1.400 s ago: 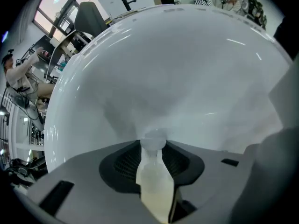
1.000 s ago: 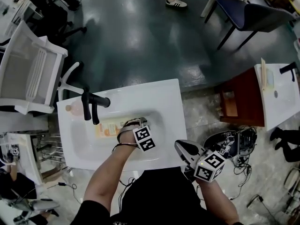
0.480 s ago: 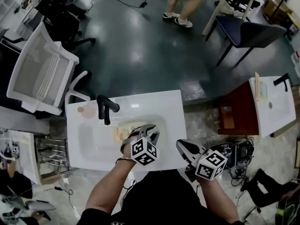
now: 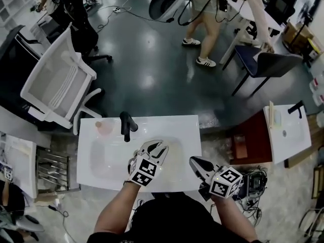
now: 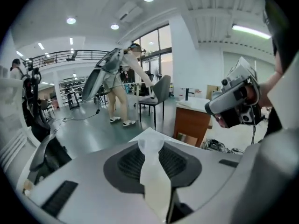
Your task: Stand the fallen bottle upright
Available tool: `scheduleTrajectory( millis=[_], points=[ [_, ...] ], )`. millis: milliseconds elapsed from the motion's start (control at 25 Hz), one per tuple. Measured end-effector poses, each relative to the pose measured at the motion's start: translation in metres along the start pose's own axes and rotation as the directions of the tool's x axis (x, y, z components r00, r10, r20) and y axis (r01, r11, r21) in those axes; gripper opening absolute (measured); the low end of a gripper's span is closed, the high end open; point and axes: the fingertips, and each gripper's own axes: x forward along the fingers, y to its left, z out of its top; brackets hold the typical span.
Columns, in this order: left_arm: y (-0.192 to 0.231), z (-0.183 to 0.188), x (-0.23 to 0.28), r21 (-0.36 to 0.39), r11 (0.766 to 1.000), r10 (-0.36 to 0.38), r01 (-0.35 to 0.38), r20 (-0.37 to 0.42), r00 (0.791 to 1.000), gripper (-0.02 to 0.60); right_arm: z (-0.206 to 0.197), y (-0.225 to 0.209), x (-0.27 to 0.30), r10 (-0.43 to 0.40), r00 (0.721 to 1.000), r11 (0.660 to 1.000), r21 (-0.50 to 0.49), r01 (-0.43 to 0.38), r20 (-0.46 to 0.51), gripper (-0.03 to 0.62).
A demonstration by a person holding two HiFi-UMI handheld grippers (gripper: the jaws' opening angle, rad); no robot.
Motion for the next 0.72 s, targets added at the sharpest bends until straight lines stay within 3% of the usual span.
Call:
scheduleTrajectory(
  millis=[280, 520, 720],
  points=[
    [0.023, 0.000, -0.031, -0.154, 0.988, 0.028, -0.010, 0.112, 0.993, 0.101, 0.005, 0.021, 0.007, 0.000, 1.000, 0.999, -0.040, 0.000, -0.016, 0.014],
    [0.032, -0.008, -0.046, -0.177, 0.984, 0.068, -0.036, 0.180, 0.981, 0.103, 0.002, 0.028, 0.008, 0.003, 1.000, 0.999, -0.052, -0.004, -0.018, 0.014],
    [0.046, -0.026, -0.051, -0.191, 0.977, 0.122, -0.092, 0.149, 0.981, 0.117, -0.009, 0.028, 0.015, -0.003, 1.000, 0.999, -0.039, 0.002, -0.025, 0.014]
  ],
)
